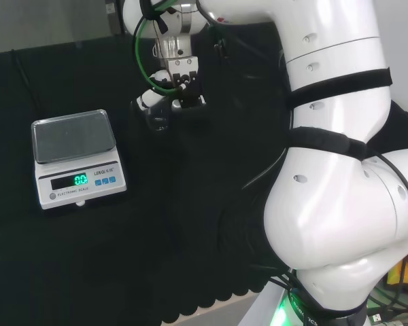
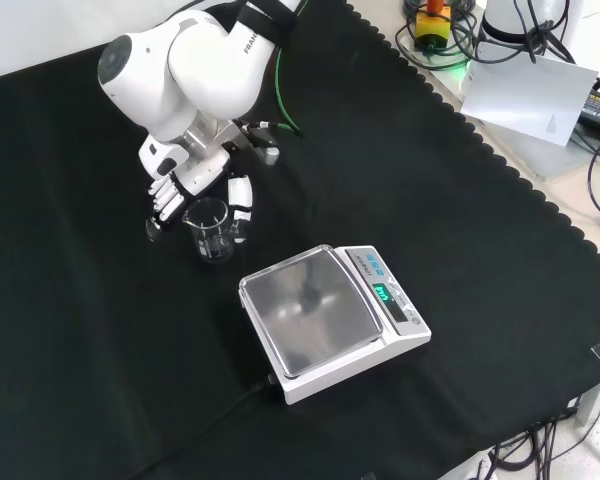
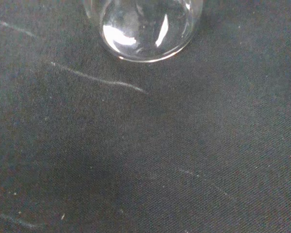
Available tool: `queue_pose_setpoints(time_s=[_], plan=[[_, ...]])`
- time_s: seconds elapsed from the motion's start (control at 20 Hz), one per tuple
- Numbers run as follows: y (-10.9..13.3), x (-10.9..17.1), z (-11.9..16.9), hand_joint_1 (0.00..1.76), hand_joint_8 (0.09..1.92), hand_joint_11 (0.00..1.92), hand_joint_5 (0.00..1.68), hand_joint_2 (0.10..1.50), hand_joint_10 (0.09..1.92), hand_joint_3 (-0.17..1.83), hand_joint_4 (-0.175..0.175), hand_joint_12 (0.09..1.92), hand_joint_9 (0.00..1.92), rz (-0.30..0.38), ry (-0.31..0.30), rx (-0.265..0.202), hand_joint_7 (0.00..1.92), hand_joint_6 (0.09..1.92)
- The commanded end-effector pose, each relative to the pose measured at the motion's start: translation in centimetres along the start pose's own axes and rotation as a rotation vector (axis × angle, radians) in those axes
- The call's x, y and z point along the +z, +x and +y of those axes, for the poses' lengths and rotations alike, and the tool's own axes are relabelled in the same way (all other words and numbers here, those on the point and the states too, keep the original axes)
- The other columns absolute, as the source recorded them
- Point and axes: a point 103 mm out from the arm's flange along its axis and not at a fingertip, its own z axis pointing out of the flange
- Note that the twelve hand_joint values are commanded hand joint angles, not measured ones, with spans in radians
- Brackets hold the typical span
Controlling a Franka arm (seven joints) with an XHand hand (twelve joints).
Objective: Pick up the beaker.
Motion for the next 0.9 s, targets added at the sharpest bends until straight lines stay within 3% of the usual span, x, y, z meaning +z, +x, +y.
queue_pose_setpoints(time_s=[0.05, 0.15, 0.3, 0.35, 0.55, 0.65, 0.7, 0.8, 0.9], plan=[[0.4, 0.5, 0.2, 0.48, 0.6, 0.0, 0.1, 0.76, 0.83, 0.19, 0.042, 1.53, 0.22, -0.02, -0.011, 0.003, 0.03, 0.09], [0.5, 0.7, 0.2, 0.59, 0.65, 0.12, 0.17, 0.77, 0.81, 0.21, 0.05, 1.53, 0.35, -0.027, -0.027, 0.007, 0.09, 0.09], [0.8, 0.9, 0.2, 0.8, 0.75, 0.51, 0.37, 0.73, 0.68, 0.39, 0.051, 1.35, 0.7, -0.045, -0.061, 0.006, 0.32, 0.09], [1.0, 1.0, 0.2, 0.86, 0.79, 0.64, 0.43, 0.71, 0.64, 0.48, 0.046, 1.28, 0.82, -0.071, -0.069, 0.007, 0.4, 0.17], [1.3, 1.4, 0.4, 1.1, 1.12, 1.22, 0.45, 0.67, 0.58, 0.67, -0.022, 0.87, 1.18, -0.113, -0.1, 0.017, 0.61, 1.0], [1.4, 1.7, 0.5, 1.19, 1.37, 1.37, 0.53, 0.68, 0.76, 0.71, -0.087, 0.72, 1.2, -0.141, -0.119, 0.02, 0.69, 1.23], [1.4, 1.9, 0.6, 1.17, 1.48, 1.39, 0.65, 0.77, 0.87, 0.64, -0.125, 0.7, 1.2, -0.143, -0.124, 0.023, 0.72, 1.27], [1.4, 2.1, 0.7, 1.19, 1.5, 1.4, 0.76, 0.86, 1.02, 0.64, -0.086, 0.71, 1.21, -0.142, -0.124, 0.029, 0.83, 1.31], [1.3, 2.1, 0.7, 1.2, 1.53, 1.39, 0.79, 0.84, 1.09, 0.74, -0.069, 0.74, 1.22, -0.143, -0.129, 0.034, 0.87, 1.34]])
